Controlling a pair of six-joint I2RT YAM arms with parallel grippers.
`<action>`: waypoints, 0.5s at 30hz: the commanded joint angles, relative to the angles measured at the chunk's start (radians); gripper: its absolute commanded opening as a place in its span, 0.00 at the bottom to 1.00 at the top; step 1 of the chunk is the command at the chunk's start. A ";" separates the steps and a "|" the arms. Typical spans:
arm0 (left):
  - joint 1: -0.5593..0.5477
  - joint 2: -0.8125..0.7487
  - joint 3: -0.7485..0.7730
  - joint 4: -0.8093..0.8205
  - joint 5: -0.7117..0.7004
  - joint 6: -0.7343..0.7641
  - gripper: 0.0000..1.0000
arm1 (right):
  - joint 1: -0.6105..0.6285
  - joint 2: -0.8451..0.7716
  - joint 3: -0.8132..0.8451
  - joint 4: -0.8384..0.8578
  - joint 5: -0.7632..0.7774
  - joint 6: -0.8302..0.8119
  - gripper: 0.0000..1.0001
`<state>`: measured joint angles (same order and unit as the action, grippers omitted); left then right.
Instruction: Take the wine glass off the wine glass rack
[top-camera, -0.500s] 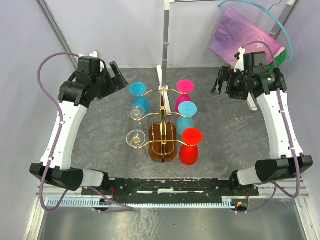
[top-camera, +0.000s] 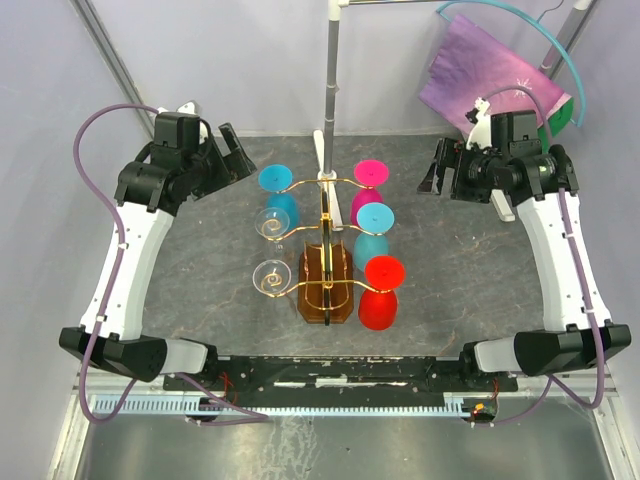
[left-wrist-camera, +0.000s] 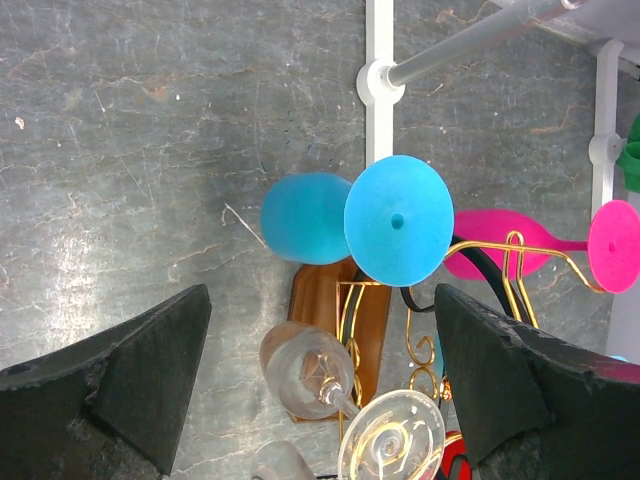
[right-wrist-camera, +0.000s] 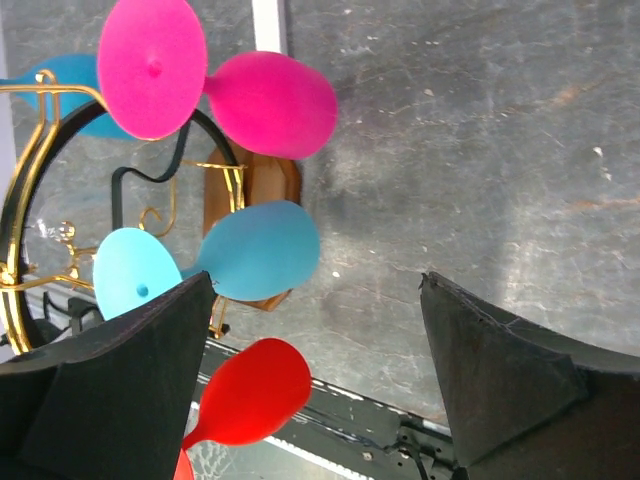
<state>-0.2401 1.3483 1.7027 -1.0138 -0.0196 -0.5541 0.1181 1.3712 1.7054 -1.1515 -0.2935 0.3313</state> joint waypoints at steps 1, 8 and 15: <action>-0.003 -0.010 0.033 0.002 0.017 0.037 0.99 | 0.006 0.013 -0.018 0.137 -0.135 0.084 0.84; -0.003 -0.054 -0.014 0.007 0.014 0.021 0.99 | 0.016 0.087 -0.027 0.233 -0.249 0.172 0.66; -0.002 -0.062 -0.011 0.022 0.056 -0.005 0.99 | 0.047 0.157 -0.080 0.372 -0.316 0.249 0.67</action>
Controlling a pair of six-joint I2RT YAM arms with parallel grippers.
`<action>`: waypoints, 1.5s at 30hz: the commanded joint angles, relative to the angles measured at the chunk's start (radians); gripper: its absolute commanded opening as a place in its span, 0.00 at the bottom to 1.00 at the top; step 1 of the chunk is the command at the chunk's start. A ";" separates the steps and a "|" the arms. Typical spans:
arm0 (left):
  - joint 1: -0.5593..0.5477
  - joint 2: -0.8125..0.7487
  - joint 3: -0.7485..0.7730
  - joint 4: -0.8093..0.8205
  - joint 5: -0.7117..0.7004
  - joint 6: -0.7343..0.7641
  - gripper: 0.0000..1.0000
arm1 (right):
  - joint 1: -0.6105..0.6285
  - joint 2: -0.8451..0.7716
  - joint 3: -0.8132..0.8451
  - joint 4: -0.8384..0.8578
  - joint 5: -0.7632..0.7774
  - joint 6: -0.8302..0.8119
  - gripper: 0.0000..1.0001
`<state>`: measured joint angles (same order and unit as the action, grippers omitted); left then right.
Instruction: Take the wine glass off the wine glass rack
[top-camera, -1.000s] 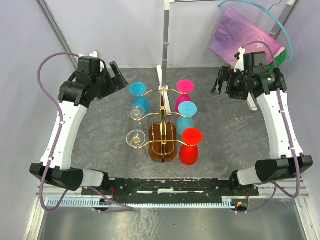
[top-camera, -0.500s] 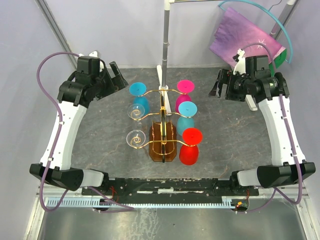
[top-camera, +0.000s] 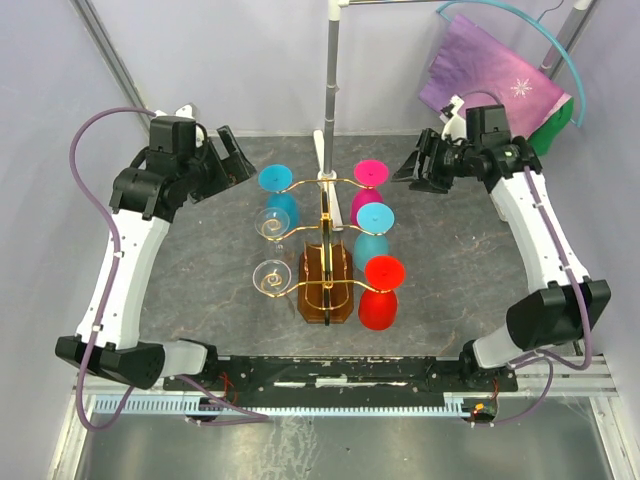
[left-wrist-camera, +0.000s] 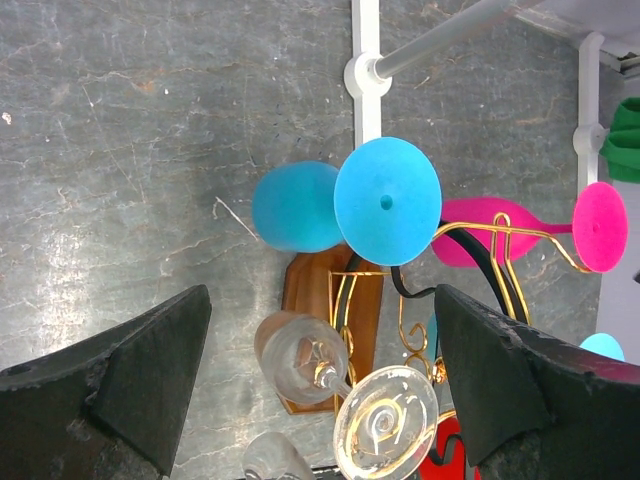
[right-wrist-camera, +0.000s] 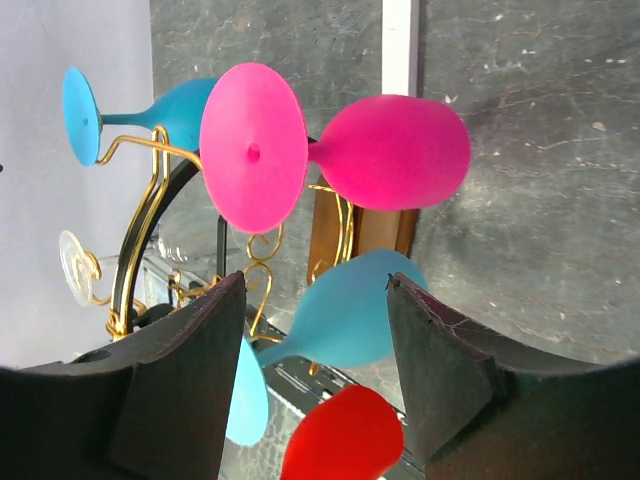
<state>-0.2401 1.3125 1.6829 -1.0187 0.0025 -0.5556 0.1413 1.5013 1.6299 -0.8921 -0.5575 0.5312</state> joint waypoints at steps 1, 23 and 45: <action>-0.003 -0.029 0.008 0.028 0.031 -0.003 0.99 | 0.030 0.035 -0.001 0.115 -0.045 0.047 0.67; -0.002 -0.030 -0.009 0.021 0.020 0.018 0.99 | 0.059 0.143 -0.036 0.349 -0.097 0.166 0.32; -0.002 -0.005 -0.010 0.025 0.030 0.031 0.99 | 0.060 0.102 -0.087 0.485 -0.164 0.319 0.01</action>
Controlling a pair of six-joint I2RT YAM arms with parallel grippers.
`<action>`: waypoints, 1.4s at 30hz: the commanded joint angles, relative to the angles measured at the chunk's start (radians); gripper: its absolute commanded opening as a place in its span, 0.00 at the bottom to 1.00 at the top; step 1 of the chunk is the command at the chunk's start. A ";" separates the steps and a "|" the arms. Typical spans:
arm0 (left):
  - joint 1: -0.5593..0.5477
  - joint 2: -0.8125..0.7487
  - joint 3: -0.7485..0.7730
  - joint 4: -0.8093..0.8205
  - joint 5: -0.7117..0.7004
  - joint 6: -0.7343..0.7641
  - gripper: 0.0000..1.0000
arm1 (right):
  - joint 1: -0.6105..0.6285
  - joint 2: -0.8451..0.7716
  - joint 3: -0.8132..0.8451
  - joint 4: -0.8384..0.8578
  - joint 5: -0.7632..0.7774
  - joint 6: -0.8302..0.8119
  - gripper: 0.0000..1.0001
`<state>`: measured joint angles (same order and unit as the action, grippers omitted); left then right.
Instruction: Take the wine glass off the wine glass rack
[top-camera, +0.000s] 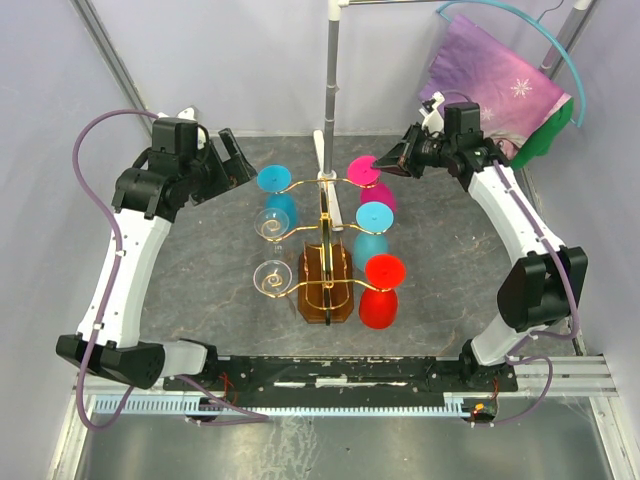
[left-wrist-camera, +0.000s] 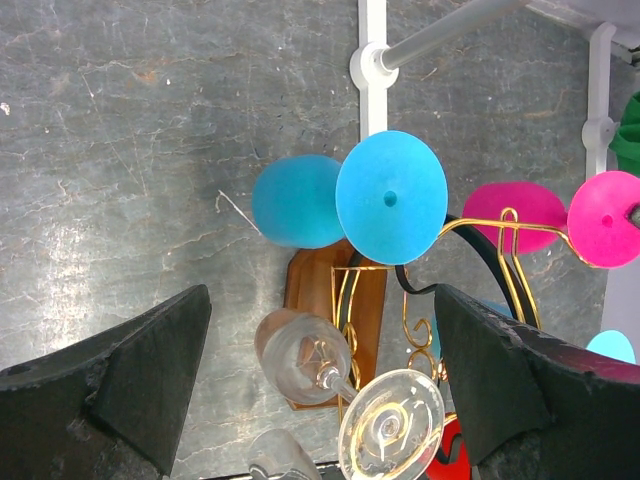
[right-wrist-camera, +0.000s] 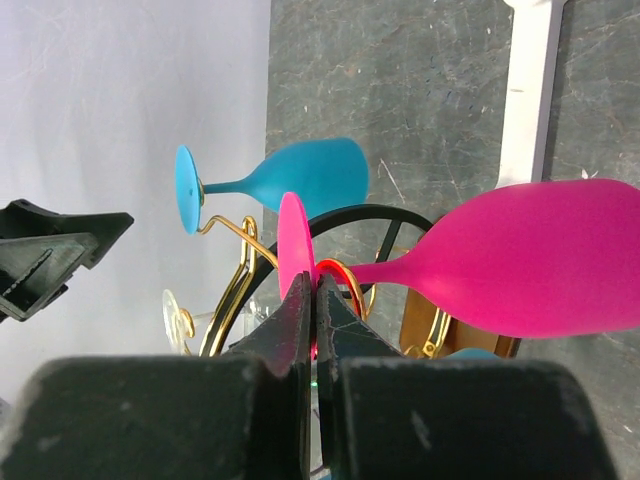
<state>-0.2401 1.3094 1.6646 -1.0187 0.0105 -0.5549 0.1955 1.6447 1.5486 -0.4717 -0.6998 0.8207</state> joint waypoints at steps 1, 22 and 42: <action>-0.003 -0.004 0.006 0.024 0.022 0.030 0.99 | 0.005 -0.050 -0.005 0.056 -0.015 0.020 0.01; -0.003 -0.038 -0.044 0.032 0.033 0.024 0.99 | 0.017 -0.158 -0.122 0.060 -0.090 0.081 0.00; -0.003 -0.093 -0.102 0.045 0.041 -0.003 0.99 | 0.048 0.055 0.178 0.026 0.006 -0.020 0.01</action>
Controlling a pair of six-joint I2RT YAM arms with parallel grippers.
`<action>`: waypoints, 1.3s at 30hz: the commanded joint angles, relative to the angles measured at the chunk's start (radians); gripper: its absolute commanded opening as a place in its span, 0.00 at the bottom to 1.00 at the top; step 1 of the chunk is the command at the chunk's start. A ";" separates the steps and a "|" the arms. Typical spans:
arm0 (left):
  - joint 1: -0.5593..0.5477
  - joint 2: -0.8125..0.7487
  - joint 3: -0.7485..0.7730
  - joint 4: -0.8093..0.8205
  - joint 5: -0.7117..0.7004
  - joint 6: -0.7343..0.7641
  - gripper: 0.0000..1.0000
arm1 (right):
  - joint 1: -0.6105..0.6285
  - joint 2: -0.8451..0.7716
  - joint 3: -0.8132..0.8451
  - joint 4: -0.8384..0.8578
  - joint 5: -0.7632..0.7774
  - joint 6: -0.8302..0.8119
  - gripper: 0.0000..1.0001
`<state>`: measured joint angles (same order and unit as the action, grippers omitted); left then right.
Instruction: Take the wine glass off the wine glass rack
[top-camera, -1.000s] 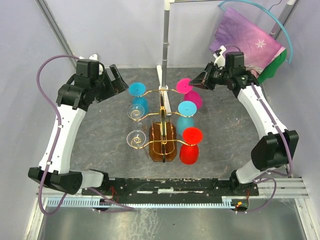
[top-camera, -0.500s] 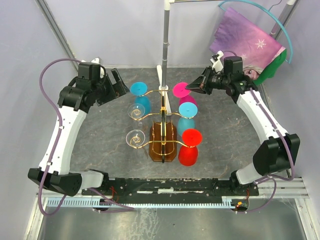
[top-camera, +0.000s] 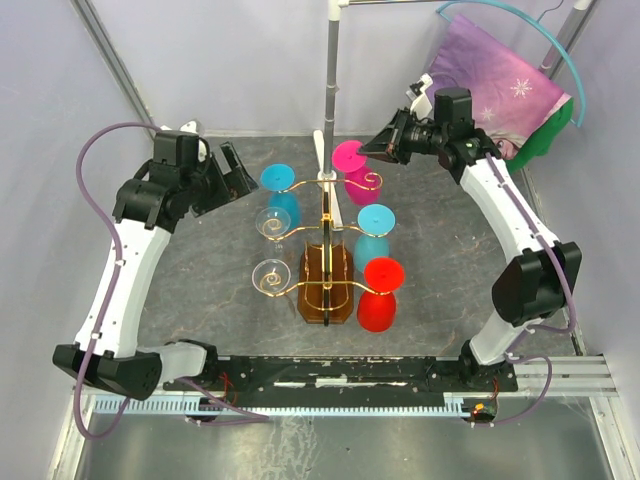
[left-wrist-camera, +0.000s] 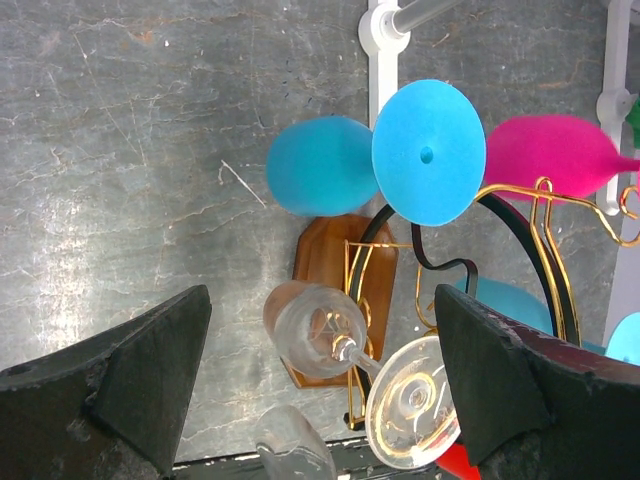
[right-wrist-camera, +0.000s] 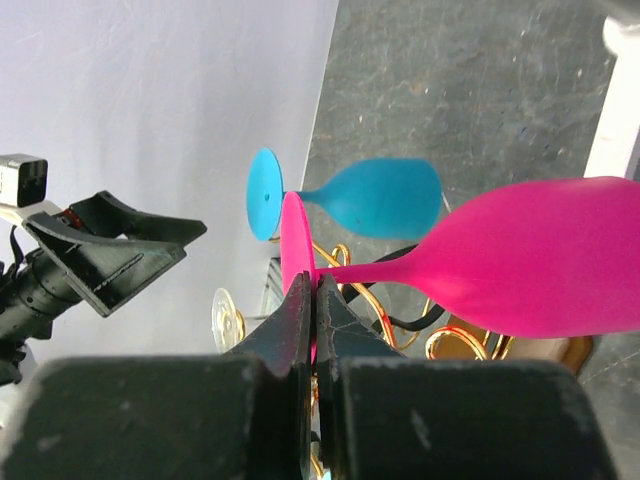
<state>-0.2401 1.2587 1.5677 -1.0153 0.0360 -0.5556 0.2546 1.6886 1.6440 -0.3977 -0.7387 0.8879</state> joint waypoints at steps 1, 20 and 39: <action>-0.003 -0.045 -0.008 0.041 0.016 -0.003 0.99 | -0.015 0.018 0.092 -0.058 0.056 -0.100 0.01; -0.002 -0.057 -0.009 0.046 0.020 -0.048 0.99 | -0.116 -0.105 0.254 -0.692 0.719 -0.588 0.01; -0.002 -0.012 -0.019 0.067 0.054 -0.012 0.99 | -0.032 0.003 -0.182 -0.894 1.870 -0.431 0.00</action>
<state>-0.2401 1.2480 1.5444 -1.0077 0.0631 -0.5781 0.1810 1.6485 1.4860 -1.2491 0.8288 0.3172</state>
